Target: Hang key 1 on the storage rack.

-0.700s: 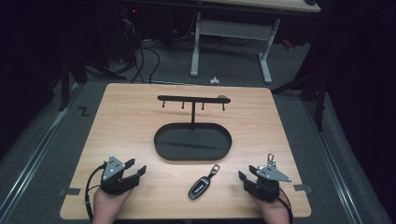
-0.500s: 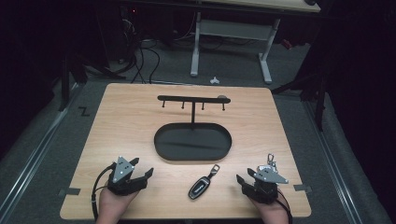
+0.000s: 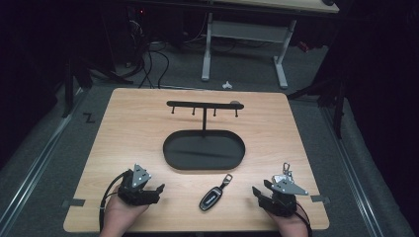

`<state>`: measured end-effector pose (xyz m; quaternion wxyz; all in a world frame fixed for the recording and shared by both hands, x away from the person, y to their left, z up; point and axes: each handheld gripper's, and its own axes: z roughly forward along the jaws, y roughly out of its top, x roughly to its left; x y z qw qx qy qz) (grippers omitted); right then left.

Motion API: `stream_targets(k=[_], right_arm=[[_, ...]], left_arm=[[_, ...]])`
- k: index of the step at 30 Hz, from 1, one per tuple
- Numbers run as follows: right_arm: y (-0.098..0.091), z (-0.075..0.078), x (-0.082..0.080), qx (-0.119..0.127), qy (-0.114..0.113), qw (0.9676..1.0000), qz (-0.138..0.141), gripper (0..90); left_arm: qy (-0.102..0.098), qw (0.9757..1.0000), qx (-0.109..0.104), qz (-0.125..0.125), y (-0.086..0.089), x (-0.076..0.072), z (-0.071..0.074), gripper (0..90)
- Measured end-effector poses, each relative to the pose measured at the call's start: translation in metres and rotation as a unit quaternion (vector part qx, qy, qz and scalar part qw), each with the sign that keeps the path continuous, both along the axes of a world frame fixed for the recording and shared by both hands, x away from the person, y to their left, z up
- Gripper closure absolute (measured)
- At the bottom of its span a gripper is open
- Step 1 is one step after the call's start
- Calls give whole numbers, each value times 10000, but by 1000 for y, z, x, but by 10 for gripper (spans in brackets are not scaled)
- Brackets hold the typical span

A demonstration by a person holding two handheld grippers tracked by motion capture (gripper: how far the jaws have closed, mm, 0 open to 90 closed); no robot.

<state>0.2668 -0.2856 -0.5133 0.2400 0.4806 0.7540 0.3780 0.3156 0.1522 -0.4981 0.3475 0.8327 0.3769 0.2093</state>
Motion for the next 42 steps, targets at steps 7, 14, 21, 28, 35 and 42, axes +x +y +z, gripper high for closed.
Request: stream_targets(k=[7,14,21,28,35,42], right_arm=[[6,0,2,-3,31,10000,94,471],[19,1,2,-41,4,9995,327,468],[34,3,1,95,-5,9986,528,535],[55,4,0,187,-9,9958,891,742],[81,4,1,320,64,9900,1371,900],[106,-3,6,227,166,9840,1758,899]], left_arm=[[6,9999,-121,27,4,0,-2,148],[-172,9993,-294,128,7,0,-4,143],[-293,9989,-352,56,7,0,-9,145],[-380,9978,-534,-113,5,-5,-15,153],[-459,9975,-527,-88,11,-15,-17,153],[-512,9971,-562,45,21,-23,-17,155]])
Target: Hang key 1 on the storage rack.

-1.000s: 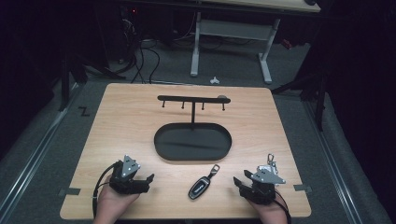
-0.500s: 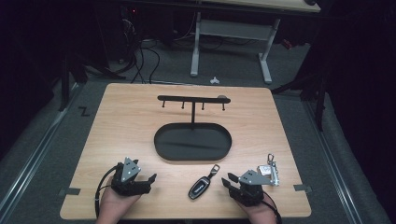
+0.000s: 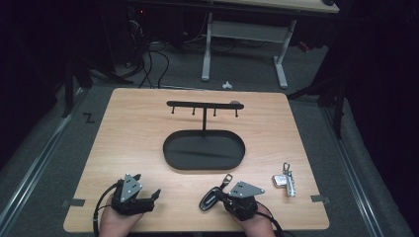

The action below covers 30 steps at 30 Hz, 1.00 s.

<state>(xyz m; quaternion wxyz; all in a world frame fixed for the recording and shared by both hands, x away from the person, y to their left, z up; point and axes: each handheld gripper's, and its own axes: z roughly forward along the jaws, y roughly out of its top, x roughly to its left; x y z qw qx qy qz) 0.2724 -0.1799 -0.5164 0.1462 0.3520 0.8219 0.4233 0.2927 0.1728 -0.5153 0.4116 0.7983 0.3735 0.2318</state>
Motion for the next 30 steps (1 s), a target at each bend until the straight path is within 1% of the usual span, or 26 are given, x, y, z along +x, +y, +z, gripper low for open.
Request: stream_targets(k=[3,5,8,11,17,21,25,28,30], right_arm=[[6,-3,1,-93,13,9999,86,898],[7,-5,2,-150,58,9998,81,898],[5,-5,1,-163,51,9998,40,899],[-1,-6,-1,-192,39,9998,-15,898],[-18,-5,-9,-258,0,9994,-216,898],[-33,-4,-15,-311,-32,9987,-397,897],[-46,-5,-19,-300,-13,9978,-584,882],[-50,-4,-22,-230,-2,9982,-556,872],[-50,-2,-27,-252,-35,9984,-513,871]], left_arm=[[4,10000,0,-1,1,-1,0,155],[4,10000,-2,-35,0,0,0,155],[-11,10000,19,-85,-4,2,0,155],[-31,9999,-25,-142,-9,4,0,155],[-57,9992,-80,-378,-25,13,1,155],[-104,9987,-81,-494,-35,17,2,156],[-113,9982,-47,-583,-43,20,1,156],[-97,9982,-37,-586,-47,23,1,158],[-94,9984,-30,-562,-48,25,0,159]])
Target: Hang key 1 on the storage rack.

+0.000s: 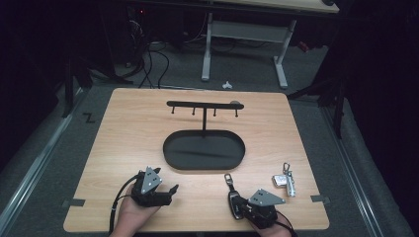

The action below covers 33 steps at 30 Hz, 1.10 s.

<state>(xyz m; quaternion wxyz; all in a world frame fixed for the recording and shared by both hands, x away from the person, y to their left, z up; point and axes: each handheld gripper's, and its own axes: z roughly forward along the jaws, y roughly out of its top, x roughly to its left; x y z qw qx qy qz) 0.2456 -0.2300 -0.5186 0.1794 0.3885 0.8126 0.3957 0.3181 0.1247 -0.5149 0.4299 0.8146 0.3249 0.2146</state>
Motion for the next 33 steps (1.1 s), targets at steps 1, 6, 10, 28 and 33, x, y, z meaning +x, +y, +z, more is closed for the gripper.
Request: stream_targets(k=[1,6,10,28,33], right_arm=[[0,1,-3,-13,7,10000,11,871],[-1,-1,-13,-77,76,9999,97,871],[-1,-3,-16,-148,131,9997,155,871],[-32,0,-5,-28,100,9994,-342,799],[-39,6,-2,-24,-57,9987,-506,793]], left_arm=[[-2,10000,-7,20,0,1,0,159],[-21,9999,-95,81,-1,5,1,162],[56,9999,-136,36,-4,8,-1,162],[124,9997,-193,123,4,7,0,165],[132,9995,-224,156,7,6,1,166]])
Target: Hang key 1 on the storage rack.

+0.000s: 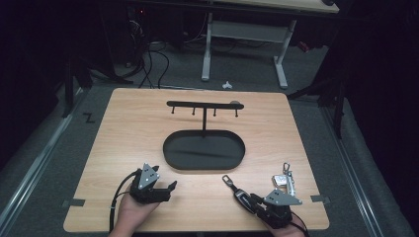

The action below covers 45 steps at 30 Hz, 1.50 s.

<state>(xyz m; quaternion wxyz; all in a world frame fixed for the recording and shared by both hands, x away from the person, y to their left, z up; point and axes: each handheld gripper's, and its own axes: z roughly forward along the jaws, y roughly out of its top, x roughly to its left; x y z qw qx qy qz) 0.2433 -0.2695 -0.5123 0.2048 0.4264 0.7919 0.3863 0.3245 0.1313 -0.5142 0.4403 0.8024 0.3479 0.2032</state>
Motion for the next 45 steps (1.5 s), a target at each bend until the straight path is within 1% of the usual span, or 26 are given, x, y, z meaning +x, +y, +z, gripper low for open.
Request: stream_targets(k=[4,7,8,9,11,12,14,15,16,18,21,24,27,28,29,31,34,36,37,38,41,42,43,45], right_arm=[[-11,2,5,93,-46,9995,-299,760],[-17,1,9,72,-15,9984,-558,749],[-17,1,9,72,-15,9984,-558,749],[-20,1,12,-10,-34,9979,-640,737],[-21,1,13,-8,0,9976,-687,731],[-23,0,16,-5,70,9972,-750,721],[-23,0,19,-28,193,9963,-833,704],[-23,0,19,-28,193,9963,-833,704],[-25,0,23,-101,255,9954,-923,697],[-27,1,27,-115,346,9944,-994,698],[-26,2,32,-250,464,9932,-1037,674],[-24,5,39,-417,654,9914,-1051,660],[-23,11,46,-443,864,9899,-1034,634],[-23,11,46,-443,864,9899,-1034,634],[-21,15,49,-555,962,9892,-953,601],[-17,18,52,-687,1054,9883,-861,576],[-10,20,56,-1038,1222,9843,-739,544],[-7,22,58,-1202,1329,9814,-682,529],[-6,24,60,-1245,1395,9801,-666,518],[-6,24,60,-1245,1395,9801,-666,518],[-4,29,64,-1331,1672,9747,-656,499],[-4,31,66,-1391,1717,9732,-643,491],[-3,32,68,-1483,1842,9698,-597,475],[-3,33,71,-1576,1928,9667,-583,465]], left_arm=[[-34,10000,80,-9,-1,0,0,165],[-39,9999,114,-23,-2,1,1,163],[-39,9999,114,-23,-2,1,1,163],[-17,9999,123,-50,-2,1,0,164],[0,9999,131,-74,-2,1,0,171],[3,9998,178,-92,-3,1,0,174],[11,9998,187,-92,-3,1,0,173],[-3,9998,195,-87,-3,0,0,173],[-81,9998,194,-51,-3,-1,1,169],[-104,9998,150,-41,-2,-2,1,165],[-97,9999,115,-45,0,-2,1,164],[-87,9999,80,-67,1,-2,0,162],[-130,9999,81,-70,2,-2,0,162],[-130,9999,81,-70,2,-2,0,162],[-139,9998,79,-74,2,-2,0,162],[-143,9998,78,-107,2,-2,0,162],[-137,9998,89,-133,2,-1,-1,162],[-134,9998,101,-141,1,-1,-1,162],[-133,9997,99,-151,1,-1,-1,161],[-133,9997,99,-151,1,-1,-1,161],[-138,9997,90,-161,1,-1,-1,162],[-133,9997,98,-165,1,-2,-1,162],[-126,9997,106,-171,0,-2,-1,162],[-110,9997,126,-186,0,-1,-2,162]])
